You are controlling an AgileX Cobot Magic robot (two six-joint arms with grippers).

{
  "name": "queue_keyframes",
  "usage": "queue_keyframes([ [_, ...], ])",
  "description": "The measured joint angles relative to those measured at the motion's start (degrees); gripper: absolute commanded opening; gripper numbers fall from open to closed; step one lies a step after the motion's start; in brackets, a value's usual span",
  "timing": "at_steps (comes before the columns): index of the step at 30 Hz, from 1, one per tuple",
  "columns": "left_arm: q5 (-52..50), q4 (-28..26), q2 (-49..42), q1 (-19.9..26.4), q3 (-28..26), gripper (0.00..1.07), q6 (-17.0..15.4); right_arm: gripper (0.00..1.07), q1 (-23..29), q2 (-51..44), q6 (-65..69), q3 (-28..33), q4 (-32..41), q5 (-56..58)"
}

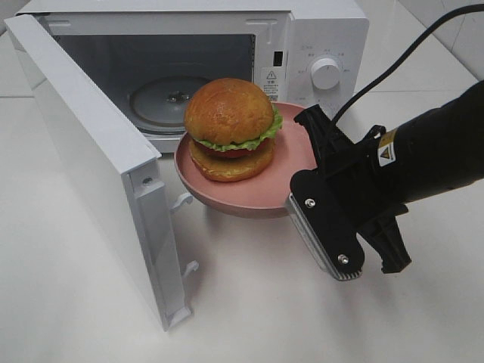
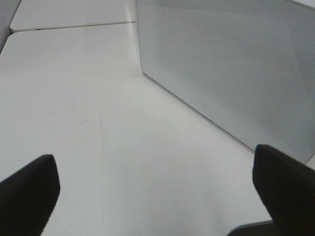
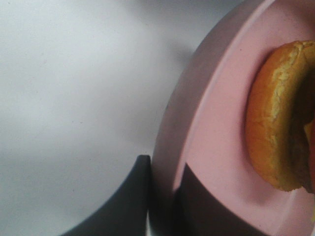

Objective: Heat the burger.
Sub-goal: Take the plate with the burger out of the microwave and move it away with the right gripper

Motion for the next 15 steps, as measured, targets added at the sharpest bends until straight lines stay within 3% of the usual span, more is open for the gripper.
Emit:
queue_keyframes([
  [15,0.00,0.00,0.00,0.00,0.00,1.00,0.00,0.00,0.00,-9.22,1.83,6.47,0.00,-0.06],
])
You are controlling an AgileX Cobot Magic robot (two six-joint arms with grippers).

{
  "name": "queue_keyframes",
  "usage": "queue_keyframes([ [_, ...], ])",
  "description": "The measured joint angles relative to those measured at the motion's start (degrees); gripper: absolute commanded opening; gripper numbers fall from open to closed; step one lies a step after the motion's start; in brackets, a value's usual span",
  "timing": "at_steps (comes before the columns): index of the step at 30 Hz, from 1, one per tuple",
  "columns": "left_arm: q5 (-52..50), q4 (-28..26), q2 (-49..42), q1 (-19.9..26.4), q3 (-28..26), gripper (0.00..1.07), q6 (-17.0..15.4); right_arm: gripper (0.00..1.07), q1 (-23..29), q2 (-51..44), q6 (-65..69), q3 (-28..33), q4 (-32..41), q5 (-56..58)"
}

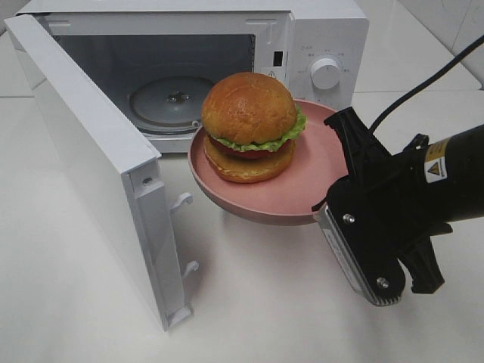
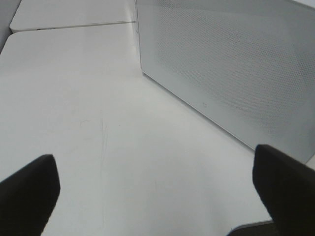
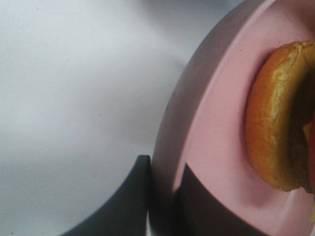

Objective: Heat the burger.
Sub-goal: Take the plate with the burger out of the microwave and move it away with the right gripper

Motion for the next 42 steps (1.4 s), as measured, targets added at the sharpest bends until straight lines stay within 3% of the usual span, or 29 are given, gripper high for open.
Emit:
queue_keyframes([
  [22,0.00,0.00,0.00,0.00,0.00,1.00,0.00,0.00,0.00,-17.07,3.44,8.71,-0.46,8.48],
  [42,0.00,0.00,0.00,0.00,0.00,1.00,0.00,0.00,0.00,-29.56,10.37,11.57,-5.21,19.60],
])
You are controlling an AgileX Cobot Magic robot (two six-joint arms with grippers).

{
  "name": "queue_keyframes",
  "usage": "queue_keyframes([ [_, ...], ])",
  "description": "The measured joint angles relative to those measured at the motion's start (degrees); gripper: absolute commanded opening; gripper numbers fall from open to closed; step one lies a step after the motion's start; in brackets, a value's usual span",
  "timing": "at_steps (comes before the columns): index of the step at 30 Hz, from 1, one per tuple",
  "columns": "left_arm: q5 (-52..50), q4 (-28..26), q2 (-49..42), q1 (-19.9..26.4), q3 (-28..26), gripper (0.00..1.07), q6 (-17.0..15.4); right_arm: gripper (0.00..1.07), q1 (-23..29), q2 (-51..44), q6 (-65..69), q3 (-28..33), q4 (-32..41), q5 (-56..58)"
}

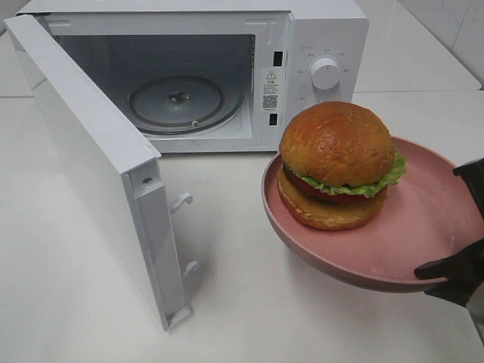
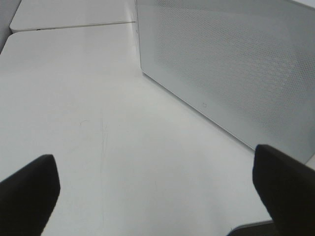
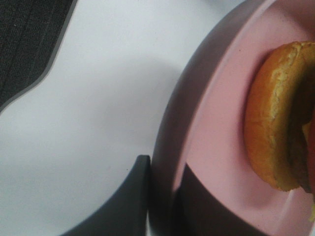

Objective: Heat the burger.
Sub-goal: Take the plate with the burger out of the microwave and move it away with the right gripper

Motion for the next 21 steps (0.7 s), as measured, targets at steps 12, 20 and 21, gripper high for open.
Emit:
queue_keyframes([
  [12,0.00,0.00,0.00,0.00,0.00,1.00,0.00,0.00,0.00,-2.86,7.33,0.00,-4.76,2.98],
  [20,0.00,0.00,0.00,0.00,0.00,1.00,0.00,0.00,0.00,-2.98,15.53,0.00,-9.40,4.98],
  [21,0.00,0.00,0.00,0.00,0.00,1.00,0.00,0.00,0.00,-2.98,19.31,0.00,-12.20,5.67],
])
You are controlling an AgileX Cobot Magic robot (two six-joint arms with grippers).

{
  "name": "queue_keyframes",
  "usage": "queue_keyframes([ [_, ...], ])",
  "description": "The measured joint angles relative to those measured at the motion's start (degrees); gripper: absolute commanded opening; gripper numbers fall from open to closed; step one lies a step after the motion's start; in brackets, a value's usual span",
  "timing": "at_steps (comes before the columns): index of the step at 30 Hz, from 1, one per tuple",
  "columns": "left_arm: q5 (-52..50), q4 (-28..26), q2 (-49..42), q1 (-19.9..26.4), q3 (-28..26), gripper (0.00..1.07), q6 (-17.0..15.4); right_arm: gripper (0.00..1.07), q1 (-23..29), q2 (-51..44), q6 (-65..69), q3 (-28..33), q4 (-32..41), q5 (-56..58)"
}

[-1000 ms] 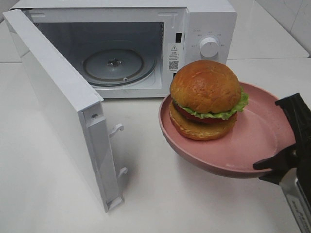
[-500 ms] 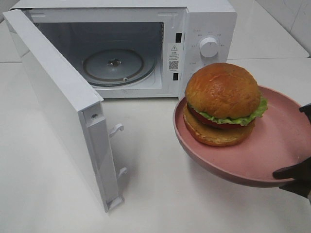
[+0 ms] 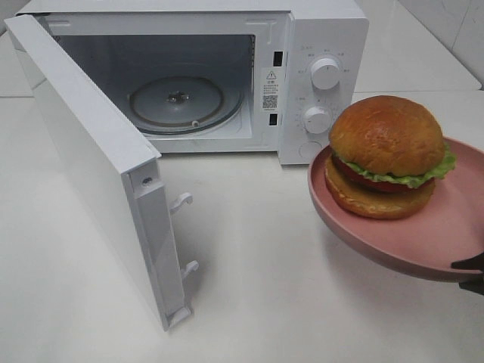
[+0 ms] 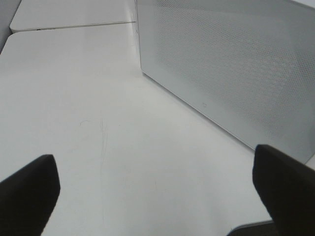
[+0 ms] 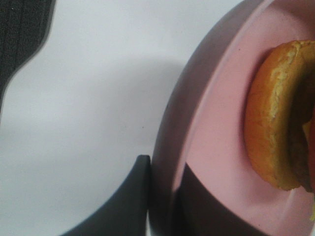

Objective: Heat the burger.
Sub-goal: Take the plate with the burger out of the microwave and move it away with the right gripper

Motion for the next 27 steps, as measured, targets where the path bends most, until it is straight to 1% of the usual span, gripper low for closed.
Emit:
queue_keyframes([
  [1,0.00,0.00,0.00,0.00,0.00,1.00,0.00,0.00,0.00,0.00,2.12,0.00,-1.55,0.34],
  [2,0.00,0.00,0.00,0.00,0.00,1.00,0.00,0.00,0.00,0.00,2.12,0.00,-1.55,0.34],
  [3,0.00,0.00,0.00,0.00,0.00,1.00,0.00,0.00,0.00,0.00,6.13,0.00,-4.41,0.80],
  [4,0.00,0.00,0.00,0.00,0.00,1.00,0.00,0.00,0.00,0.00,6.13,0.00,-4.41,0.80],
  [6,0.00,0.00,0.00,0.00,0.00,1.00,0.00,0.00,0.00,0.00,12.43,0.00,-8.42,1.89],
  [7,0.00,0.00,0.00,0.00,0.00,1.00,0.00,0.00,0.00,0.00,12.43,0.00,-8.42,1.89],
  [8,0.00,0.00,0.00,0.00,0.00,1.00,0.00,0.00,0.00,0.00,16.73,0.00,-10.77,2.58],
  [16,0.00,0.00,0.00,0.00,0.00,1.00,0.00,0.00,0.00,0.00,28.30,0.00,-16.50,5.67],
  [20,0.00,0.00,0.00,0.00,0.00,1.00,0.00,0.00,0.00,0.00,32.09,0.00,-17.93,6.82],
  [22,0.00,0.00,0.00,0.00,0.00,1.00,0.00,0.00,0.00,0.00,38.39,0.00,-20.00,8.48],
  [25,0.00,0.00,0.00,0.00,0.00,1.00,0.00,0.00,0.00,0.00,40.11,0.00,-20.57,8.94],
  [27,0.00,0.00,0.00,0.00,0.00,1.00,0.00,0.00,0.00,0.00,46.01,0.00,-22.75,10.77],
])
